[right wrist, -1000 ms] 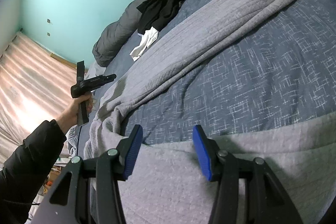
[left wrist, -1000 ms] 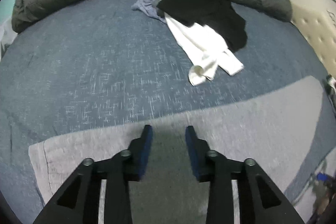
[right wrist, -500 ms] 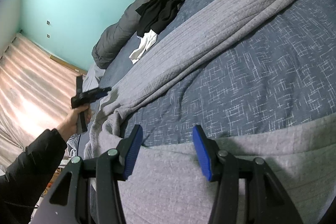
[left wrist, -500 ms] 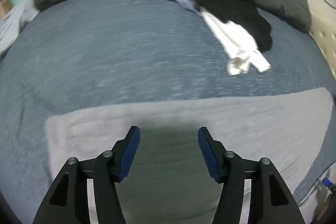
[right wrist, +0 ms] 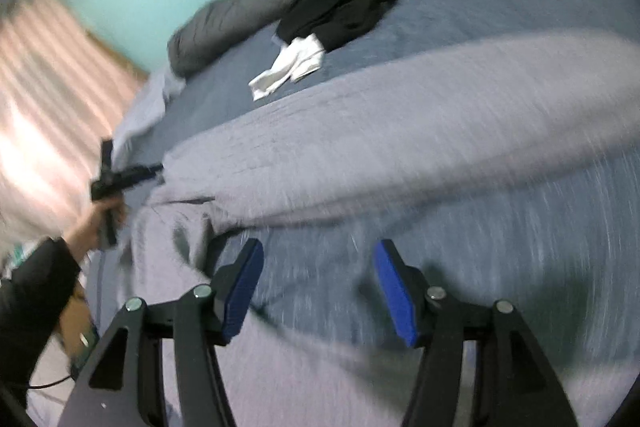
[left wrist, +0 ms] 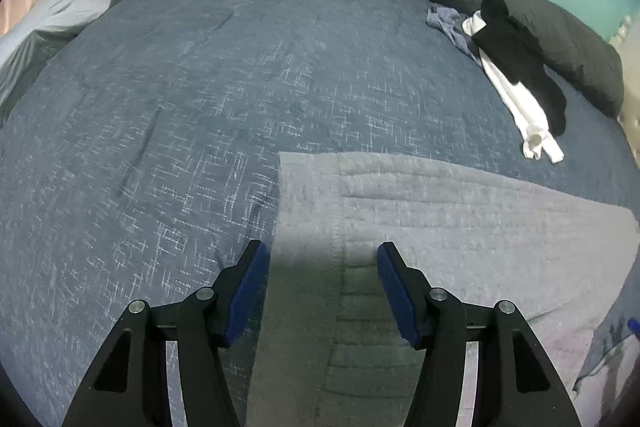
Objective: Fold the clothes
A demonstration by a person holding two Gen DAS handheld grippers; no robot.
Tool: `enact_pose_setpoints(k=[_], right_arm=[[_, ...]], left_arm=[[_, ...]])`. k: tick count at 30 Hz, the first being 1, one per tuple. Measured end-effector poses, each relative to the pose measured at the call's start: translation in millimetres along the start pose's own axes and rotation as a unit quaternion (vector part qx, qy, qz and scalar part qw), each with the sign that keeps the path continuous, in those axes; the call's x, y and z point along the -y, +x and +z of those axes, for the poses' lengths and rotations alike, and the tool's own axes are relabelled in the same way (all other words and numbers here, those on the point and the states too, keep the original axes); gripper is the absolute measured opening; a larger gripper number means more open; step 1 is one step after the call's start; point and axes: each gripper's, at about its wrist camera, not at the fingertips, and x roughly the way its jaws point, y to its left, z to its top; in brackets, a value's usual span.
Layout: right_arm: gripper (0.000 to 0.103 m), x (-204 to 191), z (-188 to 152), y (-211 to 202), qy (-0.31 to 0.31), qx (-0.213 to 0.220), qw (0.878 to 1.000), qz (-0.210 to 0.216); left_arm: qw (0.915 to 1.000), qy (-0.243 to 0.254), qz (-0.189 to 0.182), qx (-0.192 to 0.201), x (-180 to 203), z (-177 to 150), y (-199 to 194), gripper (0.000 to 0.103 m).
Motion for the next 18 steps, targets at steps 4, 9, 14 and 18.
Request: enact_pose_setpoints(k=[4, 9, 14, 18], right_arm=[[0.059, -29, 58, 39, -0.077, -0.025, 0.996, -0.026], [0.059, -46, 104, 94, -0.151, -0.055, 0.984, -0.074], [0.059, -54, 132, 138, -0.218, -0.085, 0.965, -0.119], [0.059, -49, 136, 161, -0.249, -0.103, 0.952, -0.142]], left_arm=[[0.9999, -0.006, -0.016, 0.002, -5, 2, 7, 0.062], [0.9995, -0.005, -0.03, 0.003, -9, 8, 16, 0.062], [0.9988, -0.017, -0.046, 0.008, -18, 17, 23, 0.062], [0.9985, -0.018, -0.05, 0.011, -21, 20, 28, 0.062]])
